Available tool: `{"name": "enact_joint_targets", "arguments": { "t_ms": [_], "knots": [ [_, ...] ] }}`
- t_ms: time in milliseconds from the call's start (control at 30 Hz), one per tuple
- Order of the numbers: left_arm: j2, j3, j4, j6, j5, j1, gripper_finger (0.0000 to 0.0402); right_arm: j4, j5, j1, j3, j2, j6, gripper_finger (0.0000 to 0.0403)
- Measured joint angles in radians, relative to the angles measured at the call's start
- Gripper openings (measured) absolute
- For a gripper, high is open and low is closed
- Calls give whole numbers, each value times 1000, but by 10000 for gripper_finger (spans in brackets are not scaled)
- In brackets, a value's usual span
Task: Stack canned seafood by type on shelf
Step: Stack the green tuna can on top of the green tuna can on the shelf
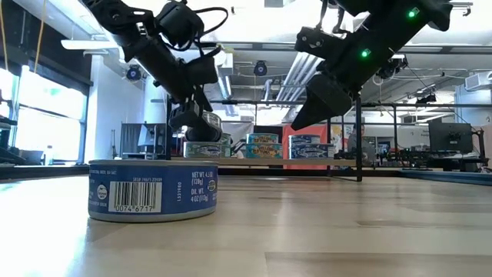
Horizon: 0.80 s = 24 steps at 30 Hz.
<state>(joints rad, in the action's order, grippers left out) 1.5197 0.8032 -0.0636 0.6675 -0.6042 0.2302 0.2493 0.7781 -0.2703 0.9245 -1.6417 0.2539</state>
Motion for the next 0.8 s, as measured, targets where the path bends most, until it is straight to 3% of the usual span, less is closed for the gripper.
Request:
{"name": "enact_joint_targets", "arguments": {
  "t_ms": [233,667,800],
  "knots": [
    [-29,0,60,-89,99,27,338,-7,-1,0,0,0,0,240],
    [-29,0,60,-171,102,58,338,-7,-5,2,0,0,0,240],
    [-29,0,65,-219,154,59,338,-6,-5,2,0,0,0,240]
  ]
}}
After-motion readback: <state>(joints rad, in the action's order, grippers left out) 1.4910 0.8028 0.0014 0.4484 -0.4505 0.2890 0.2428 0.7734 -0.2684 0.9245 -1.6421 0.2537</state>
